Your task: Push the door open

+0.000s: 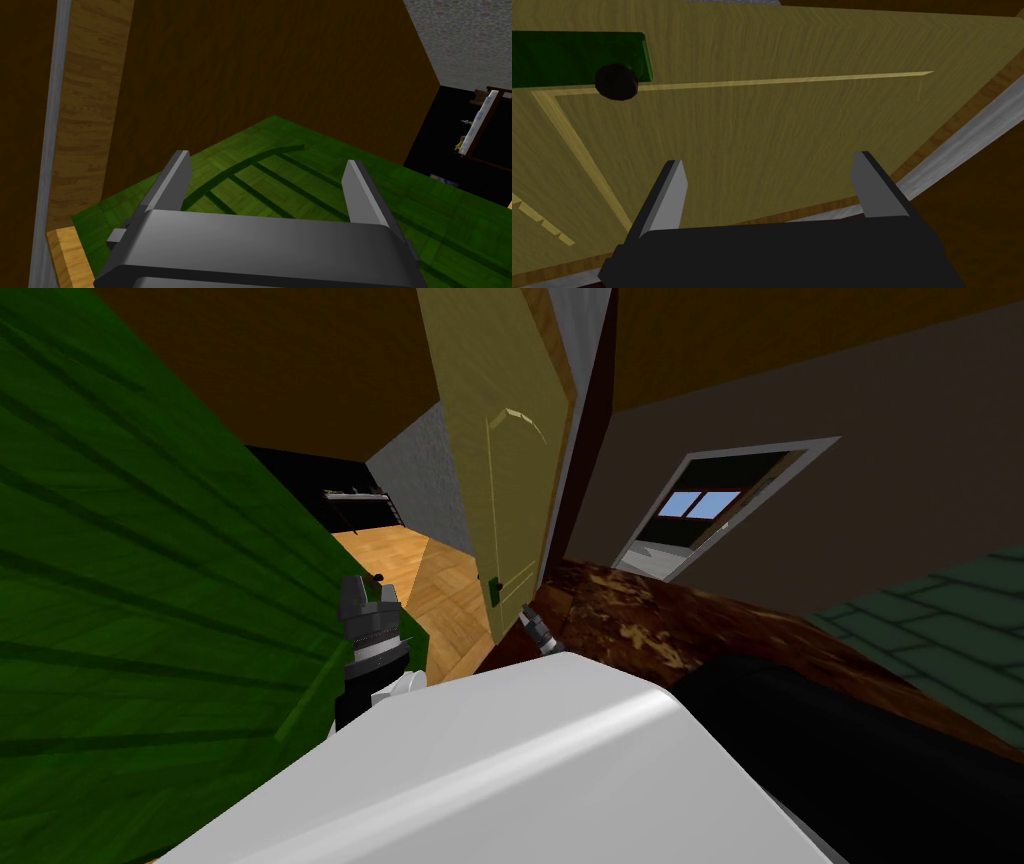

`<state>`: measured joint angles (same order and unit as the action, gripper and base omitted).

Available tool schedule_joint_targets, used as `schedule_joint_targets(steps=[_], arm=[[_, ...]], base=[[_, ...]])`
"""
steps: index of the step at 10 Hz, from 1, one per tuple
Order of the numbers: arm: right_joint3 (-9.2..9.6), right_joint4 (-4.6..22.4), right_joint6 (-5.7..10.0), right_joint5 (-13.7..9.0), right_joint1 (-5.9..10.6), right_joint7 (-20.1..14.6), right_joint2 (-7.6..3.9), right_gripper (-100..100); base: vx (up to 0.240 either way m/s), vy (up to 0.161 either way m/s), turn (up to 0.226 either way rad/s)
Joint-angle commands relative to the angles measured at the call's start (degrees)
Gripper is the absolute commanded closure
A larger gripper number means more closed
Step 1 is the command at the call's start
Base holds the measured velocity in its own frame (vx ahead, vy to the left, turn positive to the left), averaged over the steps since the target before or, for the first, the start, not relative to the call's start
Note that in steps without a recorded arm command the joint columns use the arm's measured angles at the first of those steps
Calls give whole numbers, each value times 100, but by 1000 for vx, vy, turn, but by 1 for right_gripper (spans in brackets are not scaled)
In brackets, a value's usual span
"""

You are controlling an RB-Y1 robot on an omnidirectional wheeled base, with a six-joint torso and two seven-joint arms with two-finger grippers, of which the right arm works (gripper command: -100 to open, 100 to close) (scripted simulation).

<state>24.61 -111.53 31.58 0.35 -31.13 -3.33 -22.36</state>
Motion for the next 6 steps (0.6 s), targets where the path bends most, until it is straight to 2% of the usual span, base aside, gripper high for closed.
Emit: schedule_joint_targets(steps=[1,3,4,6], arm=[[153,18,-22,-12,-26,-35,-164,-100],[420,184,53,-28,-60,-78,-425,-100],[486,225,71,-32,-68,-89,-489,-100],[728,375,139,-47,-98,-128,-725,-100]], base=[[186,-78,22],[166,-74,31],[167,-65,24],[152,-61,28]])
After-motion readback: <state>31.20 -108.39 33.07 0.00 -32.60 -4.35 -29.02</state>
